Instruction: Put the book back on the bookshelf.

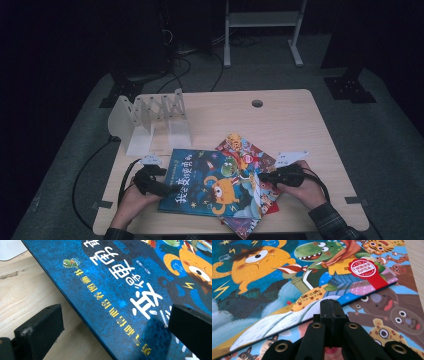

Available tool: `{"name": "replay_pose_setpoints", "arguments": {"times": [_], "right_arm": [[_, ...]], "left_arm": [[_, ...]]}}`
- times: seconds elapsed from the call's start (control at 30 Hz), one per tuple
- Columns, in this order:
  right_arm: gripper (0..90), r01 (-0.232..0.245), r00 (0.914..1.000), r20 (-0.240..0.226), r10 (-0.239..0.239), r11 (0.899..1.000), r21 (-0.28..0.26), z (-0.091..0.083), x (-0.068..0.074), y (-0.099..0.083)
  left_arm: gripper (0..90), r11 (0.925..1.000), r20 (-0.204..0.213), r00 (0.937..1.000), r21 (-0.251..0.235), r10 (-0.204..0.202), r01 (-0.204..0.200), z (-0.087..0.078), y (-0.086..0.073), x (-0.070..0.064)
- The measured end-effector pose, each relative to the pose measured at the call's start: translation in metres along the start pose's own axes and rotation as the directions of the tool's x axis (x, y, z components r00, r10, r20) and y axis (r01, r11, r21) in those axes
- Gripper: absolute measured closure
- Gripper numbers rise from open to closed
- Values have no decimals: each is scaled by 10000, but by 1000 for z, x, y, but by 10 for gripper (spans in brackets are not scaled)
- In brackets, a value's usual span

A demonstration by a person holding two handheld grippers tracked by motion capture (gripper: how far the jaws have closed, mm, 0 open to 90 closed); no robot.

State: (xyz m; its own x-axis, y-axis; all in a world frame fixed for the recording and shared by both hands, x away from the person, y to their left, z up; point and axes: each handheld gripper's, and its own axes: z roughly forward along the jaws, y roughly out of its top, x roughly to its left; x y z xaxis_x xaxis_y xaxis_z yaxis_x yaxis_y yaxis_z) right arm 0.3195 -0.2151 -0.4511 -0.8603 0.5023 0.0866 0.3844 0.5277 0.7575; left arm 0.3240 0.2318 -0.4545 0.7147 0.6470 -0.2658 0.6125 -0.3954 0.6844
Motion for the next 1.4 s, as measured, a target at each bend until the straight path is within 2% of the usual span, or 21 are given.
{"name": "replay_pose_setpoints", "arguments": {"times": [0.17,0.4,0.53,0.73,0.93,1.23,1.4], "right_arm": [[895,129,9999,-33,-129,9999,-19,3,2,2],[895,270,9996,-2,-270,9996,34,4,3,4],[896,258,9997,-21,-258,9997,57,4,3,4],[895,315,9995,27,-315,9995,102,4,4,5],[895,395,9992,93,-396,9991,149,4,5,6],[895,468,9988,121,-470,9988,127,5,5,5],[895,471,9988,124,-473,9988,134,5,5,6]], "left_arm": [[0,9999,122,9998,-17,-128,128,1,0,2],[0,9995,496,9982,-4,-328,329,5,0,5],[0,9987,906,9946,25,-509,508,10,1,7],[0,9973,1205,9899,66,-740,738,15,1,9],[0,9964,1203,9891,178,-844,828,16,3,9],[0,9961,1022,9917,487,-780,734,14,10,6],[0,9975,1024,9923,164,-701,688,8,13,3]]}}
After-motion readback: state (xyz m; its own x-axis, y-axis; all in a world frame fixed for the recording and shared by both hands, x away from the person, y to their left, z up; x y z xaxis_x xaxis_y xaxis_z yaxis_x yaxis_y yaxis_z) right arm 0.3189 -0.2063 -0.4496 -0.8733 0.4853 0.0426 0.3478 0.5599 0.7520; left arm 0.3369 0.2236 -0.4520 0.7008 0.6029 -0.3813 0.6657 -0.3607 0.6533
